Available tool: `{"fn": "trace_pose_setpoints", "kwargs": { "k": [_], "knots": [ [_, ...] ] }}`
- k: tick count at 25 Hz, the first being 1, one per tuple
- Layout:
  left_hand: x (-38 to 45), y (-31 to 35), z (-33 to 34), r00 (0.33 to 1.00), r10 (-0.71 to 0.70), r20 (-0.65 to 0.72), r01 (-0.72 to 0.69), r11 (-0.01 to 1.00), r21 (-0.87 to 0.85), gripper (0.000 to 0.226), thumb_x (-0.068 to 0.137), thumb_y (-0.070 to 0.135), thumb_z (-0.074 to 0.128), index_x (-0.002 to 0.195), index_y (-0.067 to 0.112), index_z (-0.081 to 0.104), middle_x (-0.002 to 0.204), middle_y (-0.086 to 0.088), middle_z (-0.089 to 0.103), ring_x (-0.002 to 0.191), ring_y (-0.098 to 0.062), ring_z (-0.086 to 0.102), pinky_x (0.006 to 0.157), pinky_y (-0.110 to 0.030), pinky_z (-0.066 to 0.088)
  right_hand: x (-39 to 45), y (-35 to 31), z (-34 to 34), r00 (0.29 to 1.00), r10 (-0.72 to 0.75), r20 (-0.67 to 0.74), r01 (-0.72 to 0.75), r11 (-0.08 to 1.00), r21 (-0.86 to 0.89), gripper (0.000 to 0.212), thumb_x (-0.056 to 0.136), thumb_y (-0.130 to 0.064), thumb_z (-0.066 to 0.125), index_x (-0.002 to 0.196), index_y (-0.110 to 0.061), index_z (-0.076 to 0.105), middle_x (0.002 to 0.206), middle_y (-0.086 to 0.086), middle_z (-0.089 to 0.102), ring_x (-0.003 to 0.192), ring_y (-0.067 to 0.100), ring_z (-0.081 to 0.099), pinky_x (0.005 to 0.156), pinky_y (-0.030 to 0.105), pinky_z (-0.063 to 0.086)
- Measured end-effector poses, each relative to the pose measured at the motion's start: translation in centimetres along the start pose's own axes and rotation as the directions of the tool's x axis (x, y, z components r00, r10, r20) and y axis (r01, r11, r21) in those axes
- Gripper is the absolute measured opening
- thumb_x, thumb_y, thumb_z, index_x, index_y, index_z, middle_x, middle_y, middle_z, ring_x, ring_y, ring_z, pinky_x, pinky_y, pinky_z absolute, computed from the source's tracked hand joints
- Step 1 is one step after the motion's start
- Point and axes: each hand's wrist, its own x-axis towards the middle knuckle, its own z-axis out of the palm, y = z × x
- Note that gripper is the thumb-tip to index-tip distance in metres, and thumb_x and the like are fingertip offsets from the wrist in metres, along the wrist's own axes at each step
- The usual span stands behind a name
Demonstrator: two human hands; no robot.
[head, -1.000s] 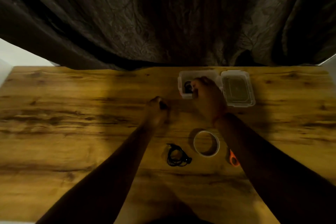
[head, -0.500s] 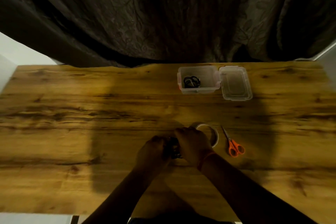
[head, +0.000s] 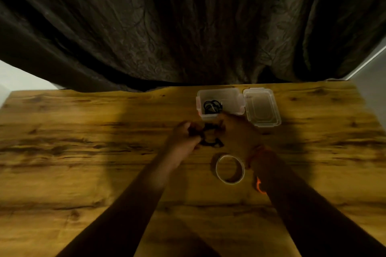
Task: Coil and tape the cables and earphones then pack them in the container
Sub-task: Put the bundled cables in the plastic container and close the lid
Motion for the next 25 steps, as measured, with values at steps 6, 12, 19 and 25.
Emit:
{"fn": "trace_pose_setpoints", "kwargs": {
  "k": [6, 12, 19, 25],
  "knots": [
    [8.8, 8.0, 3.6, 0.982, 0.159, -0.100, -0.133, 0.964, 0.229, 0.014, 0.088, 0.010, 0.067, 0.074, 0.010, 0.063, 0.094, -0.018, 0.070, 0.091, -0.032, 0.068, 0.080, -0.044, 0.057, 9.3, 3.9, -4.0, 0.977, 0.144, -0.156, -0.157, 0.985, -0.074, 0.026, 0.085, -0.025, 0.067, 0.107, -0.015, 0.059, 0.110, 0.012, 0.066, 0.104, 0.030, 0.061, 0.087, 0.041, 0.052],
    [13.2, 6.7, 5.6, 0.967, 0.244, -0.066, -0.142, 0.740, 0.658, 0.023, 0.095, 0.014, 0.050, 0.108, 0.006, 0.067, 0.111, -0.015, 0.067, 0.102, -0.031, 0.064, 0.075, -0.036, 0.052, 11.4, 6.7, -1.9, 0.981, 0.125, -0.146, -0.164, 0.942, -0.293, 0.048, 0.089, -0.036, 0.062, 0.129, -0.011, 0.051, 0.116, 0.017, 0.065, 0.106, 0.036, 0.062, 0.085, 0.043, 0.053],
    [14.0, 5.9, 5.6, 0.948, 0.240, 0.208, -0.228, 0.058, 0.972, 0.034, 0.093, 0.023, 0.056, 0.126, 0.016, 0.060, 0.129, -0.009, 0.061, 0.121, -0.031, 0.053, 0.097, -0.042, 0.043, 11.3, 6.3, -1.3, 0.996, 0.007, -0.085, -0.045, 0.887, -0.460, 0.035, 0.089, -0.020, 0.056, 0.123, -0.011, 0.056, 0.121, 0.014, 0.063, 0.115, 0.037, 0.057, 0.091, 0.047, 0.049],
    [13.7, 6.1, 5.5, 0.948, 0.188, 0.255, -0.238, -0.109, 0.965, 0.036, 0.095, 0.031, 0.050, 0.126, 0.014, 0.058, 0.131, -0.010, 0.058, 0.125, -0.034, 0.047, 0.108, -0.049, 0.029, 11.6, 6.2, -0.4, 0.995, 0.077, -0.070, -0.104, 0.811, -0.576, 0.037, 0.093, -0.022, 0.053, 0.128, -0.012, 0.053, 0.129, 0.013, 0.057, 0.121, 0.038, 0.051, 0.097, 0.049, 0.045]
  ]
}}
